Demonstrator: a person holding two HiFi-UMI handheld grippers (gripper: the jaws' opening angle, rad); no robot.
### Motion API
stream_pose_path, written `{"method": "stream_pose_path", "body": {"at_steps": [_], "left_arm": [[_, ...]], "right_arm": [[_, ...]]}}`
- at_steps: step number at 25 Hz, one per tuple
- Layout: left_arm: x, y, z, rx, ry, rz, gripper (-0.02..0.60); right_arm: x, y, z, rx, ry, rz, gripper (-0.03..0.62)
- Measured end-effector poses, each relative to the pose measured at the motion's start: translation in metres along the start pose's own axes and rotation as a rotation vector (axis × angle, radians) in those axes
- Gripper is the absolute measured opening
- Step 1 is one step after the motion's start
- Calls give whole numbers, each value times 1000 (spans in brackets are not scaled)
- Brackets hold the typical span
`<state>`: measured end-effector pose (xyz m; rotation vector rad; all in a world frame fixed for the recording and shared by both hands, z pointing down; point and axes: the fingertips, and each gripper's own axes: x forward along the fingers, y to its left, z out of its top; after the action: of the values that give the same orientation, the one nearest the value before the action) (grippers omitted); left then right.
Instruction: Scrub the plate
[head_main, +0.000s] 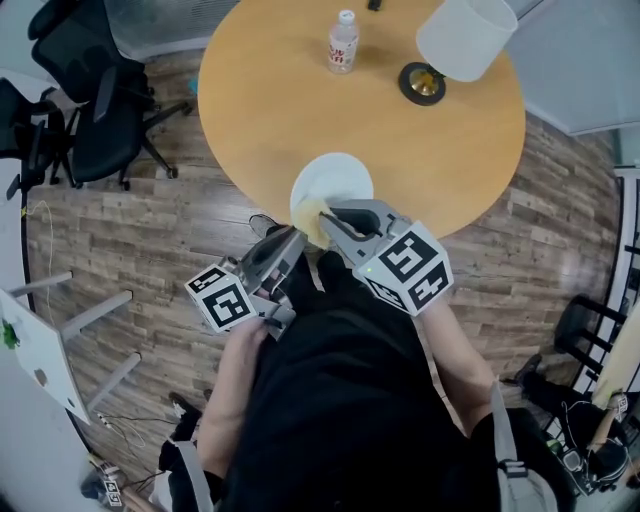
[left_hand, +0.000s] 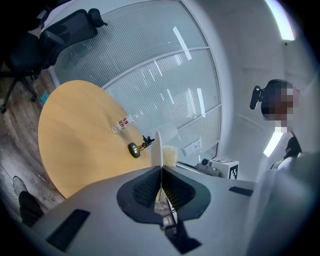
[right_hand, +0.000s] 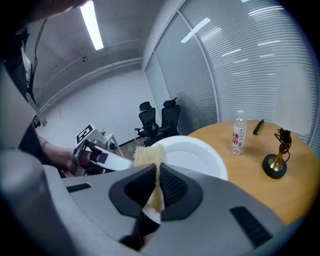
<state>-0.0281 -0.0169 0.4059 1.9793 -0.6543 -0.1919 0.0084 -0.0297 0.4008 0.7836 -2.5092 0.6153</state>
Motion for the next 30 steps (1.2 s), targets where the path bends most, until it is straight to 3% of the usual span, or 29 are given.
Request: {"method": "stream_pose_path", "body": {"at_steps": [6,10,12,21,30], "left_arm": [[-11,16,5,-95,-53,32,20],[-13,41,11,-309,-118,18,21],[-7,50,19,-364,-129,-1,20],[40,98,54,-483,-31,-31,20],[84,163,66,-547,106,29,21]], "right_arm": [[3,11,-6,61,-7,28,27],[10,15,-15,109,-1,32,28],[9,11,-18,140,-6,10,28],[-7,-31,-11,291,-43,-207,27],[-12,-56,5,419,-76,-422,28]]}}
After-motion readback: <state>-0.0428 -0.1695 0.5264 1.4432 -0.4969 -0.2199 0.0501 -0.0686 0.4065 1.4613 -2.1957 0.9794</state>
